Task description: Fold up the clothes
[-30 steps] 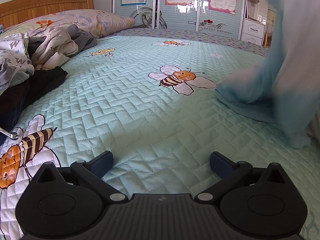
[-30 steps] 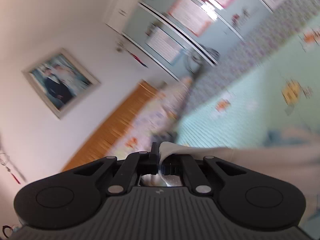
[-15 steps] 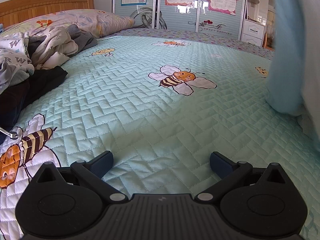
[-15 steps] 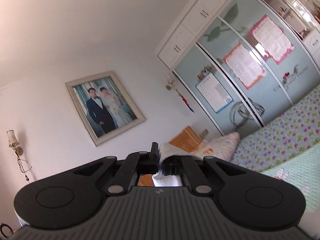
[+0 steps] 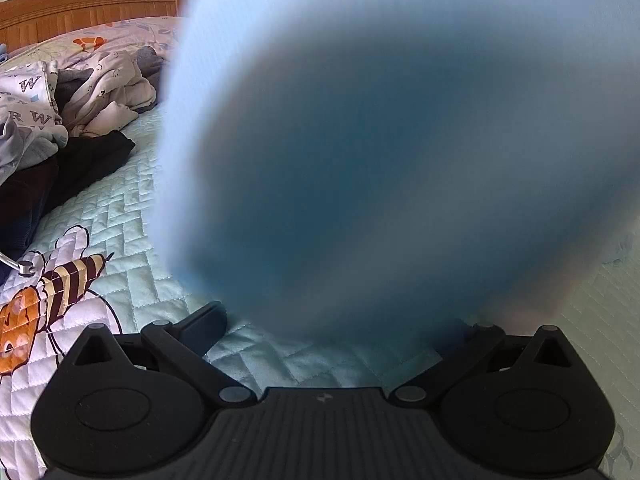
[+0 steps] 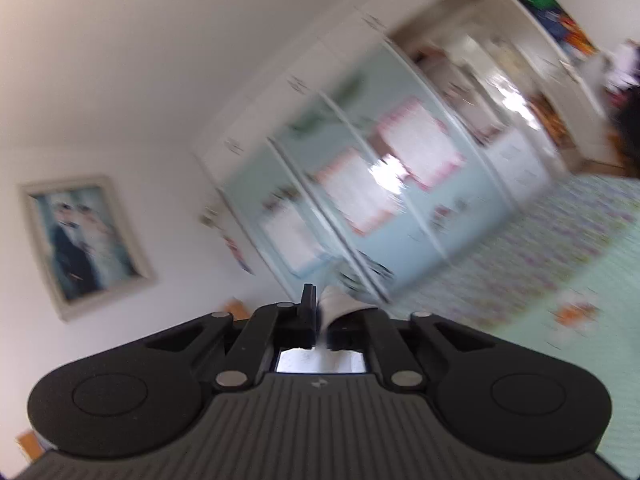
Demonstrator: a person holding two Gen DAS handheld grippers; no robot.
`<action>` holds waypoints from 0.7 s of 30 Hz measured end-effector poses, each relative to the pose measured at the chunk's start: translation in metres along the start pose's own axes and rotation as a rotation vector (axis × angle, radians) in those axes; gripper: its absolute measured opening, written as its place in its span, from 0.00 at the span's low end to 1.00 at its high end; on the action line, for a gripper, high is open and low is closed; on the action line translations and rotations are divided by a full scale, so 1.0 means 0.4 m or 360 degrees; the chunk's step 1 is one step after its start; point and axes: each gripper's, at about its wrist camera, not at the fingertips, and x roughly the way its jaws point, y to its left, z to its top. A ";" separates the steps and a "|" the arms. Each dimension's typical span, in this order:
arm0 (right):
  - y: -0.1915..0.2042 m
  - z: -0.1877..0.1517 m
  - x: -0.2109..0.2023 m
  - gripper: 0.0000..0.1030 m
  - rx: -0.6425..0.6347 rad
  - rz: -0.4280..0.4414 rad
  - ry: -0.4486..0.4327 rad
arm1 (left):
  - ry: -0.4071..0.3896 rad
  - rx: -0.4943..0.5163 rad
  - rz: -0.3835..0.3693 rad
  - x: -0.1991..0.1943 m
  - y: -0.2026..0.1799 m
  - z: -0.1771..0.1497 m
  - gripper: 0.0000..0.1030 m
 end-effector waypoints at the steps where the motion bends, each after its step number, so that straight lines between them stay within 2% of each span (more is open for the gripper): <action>1: -0.101 -0.038 -0.025 0.09 0.0045 -0.0141 0.0075 | 0.0001 0.0003 0.0002 0.001 -0.001 0.000 1.00; 2: -0.201 -0.076 -0.049 0.11 0.0093 -0.0286 0.0150 | 0.0003 0.0006 0.0005 0.001 -0.002 0.000 1.00; 5: -0.484 -0.211 -0.166 0.19 0.0472 -0.0618 0.0278 | 0.0006 0.0013 0.0011 0.003 -0.004 0.000 1.00; 6: -0.548 -0.255 -0.199 0.22 0.0562 -0.0702 0.0309 | 0.0006 0.0014 0.0012 0.003 -0.004 0.000 1.00; 8: -0.630 -0.333 -0.248 0.23 0.0585 -0.0790 0.0349 | 0.0008 0.0016 0.0016 0.005 -0.004 0.000 1.00; 10: -0.676 -0.385 -0.281 0.25 0.0572 -0.0783 0.0380 | 0.0010 0.0019 0.0021 0.006 -0.005 0.001 1.00; 11: -0.686 -0.401 -0.294 0.29 0.0600 -0.0766 0.0359 | 0.0011 0.0020 0.0023 0.004 -0.007 0.001 1.00; 13: -0.704 -0.420 -0.322 0.39 0.0674 -0.0732 0.0279 | 0.0012 0.0021 0.0026 0.003 -0.007 0.001 1.00; 15: -0.717 -0.415 -0.358 0.55 0.0751 -0.0705 0.0167 | 0.0013 0.0023 0.0028 0.003 -0.007 0.001 1.00; 18: -0.729 -0.384 -0.402 0.56 0.0684 -0.0752 0.0080 | 0.0014 0.0025 0.0030 0.004 -0.008 0.002 1.00; 21: -0.676 -0.354 -0.418 0.59 0.0474 -0.0692 0.0159 | 0.0014 0.0024 0.0031 0.004 -0.009 0.002 1.00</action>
